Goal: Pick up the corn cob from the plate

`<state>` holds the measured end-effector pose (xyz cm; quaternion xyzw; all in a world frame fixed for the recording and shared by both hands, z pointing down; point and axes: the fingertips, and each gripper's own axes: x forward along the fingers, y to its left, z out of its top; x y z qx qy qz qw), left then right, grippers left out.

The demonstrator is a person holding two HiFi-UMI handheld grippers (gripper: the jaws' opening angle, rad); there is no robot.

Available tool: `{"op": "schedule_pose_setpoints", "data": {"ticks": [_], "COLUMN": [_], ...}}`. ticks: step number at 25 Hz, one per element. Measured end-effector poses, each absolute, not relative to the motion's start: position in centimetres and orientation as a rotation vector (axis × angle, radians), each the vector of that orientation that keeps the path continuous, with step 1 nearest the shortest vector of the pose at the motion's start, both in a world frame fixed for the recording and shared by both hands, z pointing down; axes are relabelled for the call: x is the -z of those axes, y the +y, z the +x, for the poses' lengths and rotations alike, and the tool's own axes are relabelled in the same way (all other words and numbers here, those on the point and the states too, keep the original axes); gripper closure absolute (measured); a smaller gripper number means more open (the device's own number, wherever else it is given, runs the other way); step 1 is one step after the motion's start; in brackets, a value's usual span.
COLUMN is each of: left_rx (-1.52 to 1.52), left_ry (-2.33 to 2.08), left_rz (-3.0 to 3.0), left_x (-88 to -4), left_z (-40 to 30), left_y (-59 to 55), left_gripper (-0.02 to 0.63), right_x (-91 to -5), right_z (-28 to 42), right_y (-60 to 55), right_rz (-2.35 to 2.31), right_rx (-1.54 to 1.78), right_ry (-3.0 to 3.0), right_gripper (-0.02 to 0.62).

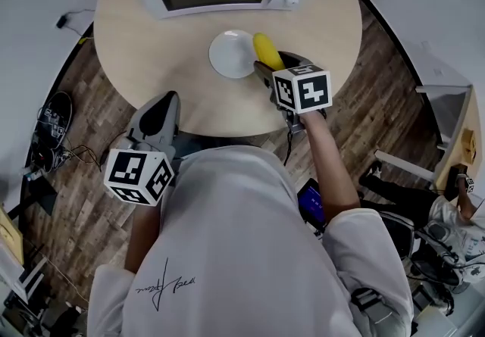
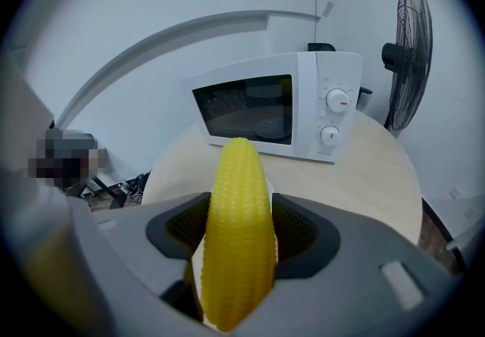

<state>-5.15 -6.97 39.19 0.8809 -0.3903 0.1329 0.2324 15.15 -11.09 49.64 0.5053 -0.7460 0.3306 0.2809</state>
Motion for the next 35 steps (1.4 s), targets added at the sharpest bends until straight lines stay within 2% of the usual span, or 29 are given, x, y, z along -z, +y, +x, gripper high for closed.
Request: {"op": "schedule_pose_setpoints", "data": {"ticks": [35], "left_rx": [-0.309], "left_ry": [-1.105], "left_rz": [2.399], "left_x": [-38.4], "left_z": [-5.3], "left_y": [-7.0], "left_gripper": [0.609], "right_x": [-43.8], "right_z": [16.4], "right_y": [-7.8], "right_rz": [1.566], "right_rx": [-0.865], "right_ry": [-2.165], "right_gripper": [0.328]}}
